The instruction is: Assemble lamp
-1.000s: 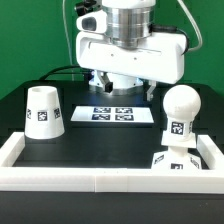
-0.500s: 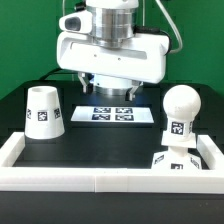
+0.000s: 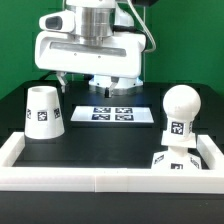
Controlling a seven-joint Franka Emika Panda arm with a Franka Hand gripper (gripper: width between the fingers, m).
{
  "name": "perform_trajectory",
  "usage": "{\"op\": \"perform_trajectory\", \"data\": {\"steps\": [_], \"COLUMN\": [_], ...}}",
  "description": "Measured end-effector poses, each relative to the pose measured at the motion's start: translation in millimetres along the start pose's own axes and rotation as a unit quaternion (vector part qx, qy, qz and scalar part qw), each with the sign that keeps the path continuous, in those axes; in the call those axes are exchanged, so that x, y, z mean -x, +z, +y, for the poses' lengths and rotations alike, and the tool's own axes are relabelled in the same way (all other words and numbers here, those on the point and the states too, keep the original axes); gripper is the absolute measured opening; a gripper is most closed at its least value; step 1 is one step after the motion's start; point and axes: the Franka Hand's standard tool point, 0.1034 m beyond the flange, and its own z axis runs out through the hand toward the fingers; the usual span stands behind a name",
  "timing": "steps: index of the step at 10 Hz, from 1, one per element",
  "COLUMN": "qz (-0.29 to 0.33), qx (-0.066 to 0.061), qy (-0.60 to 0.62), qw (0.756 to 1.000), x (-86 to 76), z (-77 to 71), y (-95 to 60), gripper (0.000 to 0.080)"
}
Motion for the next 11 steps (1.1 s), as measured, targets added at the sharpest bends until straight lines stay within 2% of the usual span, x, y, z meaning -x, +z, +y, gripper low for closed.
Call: {"op": "perform_trajectory", "data": {"steps": [1, 3, 5, 8, 11], "qz": [-0.001, 0.004, 0.000, -0.003, -0.006], "qx": [0.001, -0.001, -0.010, -0.016, -0.014], "qy": [0.000, -0.019, -0.031, -0.026, -0.042], "qw": [1.000, 1.000, 0.999, 1.000, 0.999], "x": [0.2, 0.0, 20.4, 41.8, 46.4], "z": [7.7, 11.8, 25.8, 41.5, 47.4], "y": [0.8, -5.5, -6.3, -4.7, 3.5], "gripper": [0.0698, 0.0698, 0.0698, 0.0698, 0.0698]}}
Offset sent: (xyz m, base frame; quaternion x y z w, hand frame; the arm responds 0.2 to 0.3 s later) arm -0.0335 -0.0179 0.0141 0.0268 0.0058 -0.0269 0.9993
